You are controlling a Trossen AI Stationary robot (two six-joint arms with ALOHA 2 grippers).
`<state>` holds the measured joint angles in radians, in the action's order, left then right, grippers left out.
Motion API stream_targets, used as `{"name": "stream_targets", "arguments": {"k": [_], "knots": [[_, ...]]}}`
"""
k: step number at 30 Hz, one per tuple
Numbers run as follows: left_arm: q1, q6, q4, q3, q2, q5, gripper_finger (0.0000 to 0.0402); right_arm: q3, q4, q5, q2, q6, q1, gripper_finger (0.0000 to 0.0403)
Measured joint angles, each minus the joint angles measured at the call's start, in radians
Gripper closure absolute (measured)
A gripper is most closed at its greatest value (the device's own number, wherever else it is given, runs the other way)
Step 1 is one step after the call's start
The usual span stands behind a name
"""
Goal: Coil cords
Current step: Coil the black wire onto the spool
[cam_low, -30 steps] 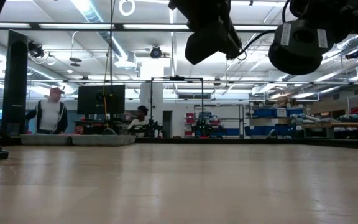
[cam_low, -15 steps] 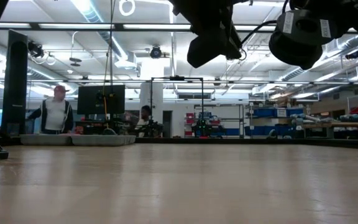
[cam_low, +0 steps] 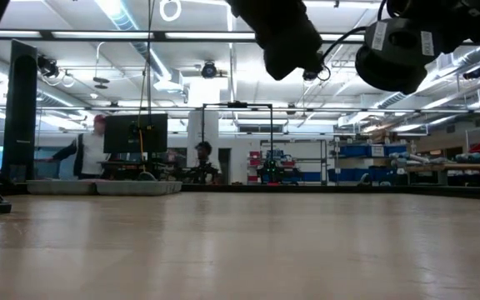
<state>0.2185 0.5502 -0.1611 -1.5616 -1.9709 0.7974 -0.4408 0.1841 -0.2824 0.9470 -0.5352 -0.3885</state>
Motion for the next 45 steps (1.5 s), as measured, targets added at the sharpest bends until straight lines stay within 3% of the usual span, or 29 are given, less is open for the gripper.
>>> {"name": "stream_targets", "arguments": {"k": [9,19,24,30,45], "knots": [[0.060,-0.381,-0.238,0.010,0.000,-0.033,0.0400,0.000,0.006,-0.050,0.000,0.036,0.001,0.0403],[0.122,-0.604,-0.222,0.010,0.000,-0.039,0.0401,0.000,0.147,-0.146,0.000,0.067,0.001,0.0403],[0.113,-0.669,-0.162,0.010,0.000,-0.010,0.0401,0.000,0.221,-0.150,0.014,0.058,0.007,0.0403],[0.107,-0.667,-0.058,0.010,0.000,-0.008,0.0401,0.000,0.336,-0.265,0.060,0.074,0.004,0.0403],[0.100,-0.819,-0.046,0.010,0.000,-0.047,0.0401,0.000,0.558,-0.497,0.197,0.174,0.031,0.0403]]}}
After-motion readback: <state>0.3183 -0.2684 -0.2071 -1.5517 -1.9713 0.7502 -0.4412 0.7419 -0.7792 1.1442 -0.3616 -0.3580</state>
